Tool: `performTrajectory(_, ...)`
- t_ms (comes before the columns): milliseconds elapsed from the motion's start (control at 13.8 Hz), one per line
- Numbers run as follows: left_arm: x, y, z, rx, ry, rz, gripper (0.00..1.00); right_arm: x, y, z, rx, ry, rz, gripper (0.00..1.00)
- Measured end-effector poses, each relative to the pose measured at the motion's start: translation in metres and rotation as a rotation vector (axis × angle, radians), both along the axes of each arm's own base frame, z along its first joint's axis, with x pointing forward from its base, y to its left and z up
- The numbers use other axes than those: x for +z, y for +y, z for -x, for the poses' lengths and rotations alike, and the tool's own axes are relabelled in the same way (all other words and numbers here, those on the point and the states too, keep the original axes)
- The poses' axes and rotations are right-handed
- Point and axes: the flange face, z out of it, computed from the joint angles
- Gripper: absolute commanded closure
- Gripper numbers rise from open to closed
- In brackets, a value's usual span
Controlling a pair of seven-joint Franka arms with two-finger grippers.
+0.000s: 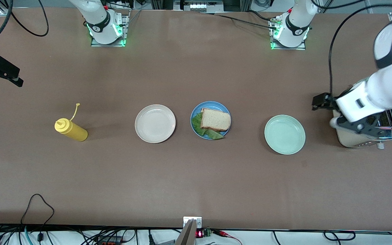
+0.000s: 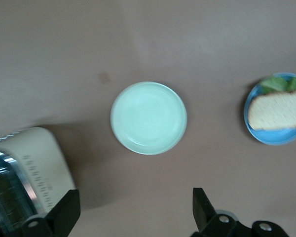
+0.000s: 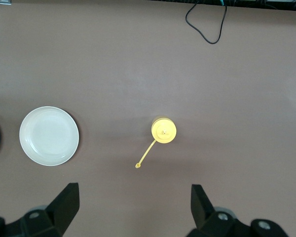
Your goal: Make sandwich in blue plate with both arms
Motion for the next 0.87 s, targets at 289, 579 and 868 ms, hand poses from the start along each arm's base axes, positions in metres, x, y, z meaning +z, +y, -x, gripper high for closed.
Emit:
performTrajectory(289,0.018,0.046,0.033,0.063,-0.115,-0.071,0.0,0.0,0.001,-0.001,0.001,-0.006,-0.004,0.0)
performTrajectory(579,0.008,0.057,0.064,0.105,-0.113,-0.02,0.0,-0.001,0.001,-0.003,0.002,-0.011,-0.005,0.0)
performTrajectory(868,0.025,0.052,0.086,0.095,-0.072,-0.022,0.0,-0.001,0.002,-0.004,0.003,-0.02,-0.005,0.0)
